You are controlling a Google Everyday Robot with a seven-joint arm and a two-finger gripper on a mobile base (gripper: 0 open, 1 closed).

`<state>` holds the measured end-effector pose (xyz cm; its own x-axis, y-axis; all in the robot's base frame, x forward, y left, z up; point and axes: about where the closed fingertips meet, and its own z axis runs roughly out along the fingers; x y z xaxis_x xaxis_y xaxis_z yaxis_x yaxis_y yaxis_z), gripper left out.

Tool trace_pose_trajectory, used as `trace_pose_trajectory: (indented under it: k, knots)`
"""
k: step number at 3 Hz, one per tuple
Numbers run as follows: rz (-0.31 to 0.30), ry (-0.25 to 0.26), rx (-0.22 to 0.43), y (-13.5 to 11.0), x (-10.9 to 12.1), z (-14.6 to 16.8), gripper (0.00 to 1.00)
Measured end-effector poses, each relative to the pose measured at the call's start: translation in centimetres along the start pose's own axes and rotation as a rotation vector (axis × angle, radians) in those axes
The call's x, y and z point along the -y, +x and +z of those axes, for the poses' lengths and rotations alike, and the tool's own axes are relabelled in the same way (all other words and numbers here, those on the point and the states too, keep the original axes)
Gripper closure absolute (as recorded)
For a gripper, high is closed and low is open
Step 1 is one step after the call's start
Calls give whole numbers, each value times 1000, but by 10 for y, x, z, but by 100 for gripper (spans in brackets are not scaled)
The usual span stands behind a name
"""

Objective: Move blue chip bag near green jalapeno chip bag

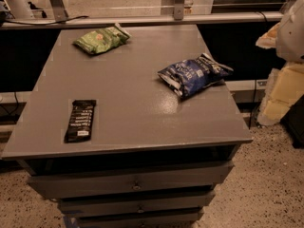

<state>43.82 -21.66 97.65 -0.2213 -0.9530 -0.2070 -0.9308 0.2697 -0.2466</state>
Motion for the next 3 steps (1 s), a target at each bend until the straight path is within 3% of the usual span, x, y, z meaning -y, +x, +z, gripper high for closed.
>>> trace_pose_trajectory:
  k: [2,3]
  knots:
    - [-14,20,17,1,5,3,0]
    - [-15,66,42,9,28,21,0]
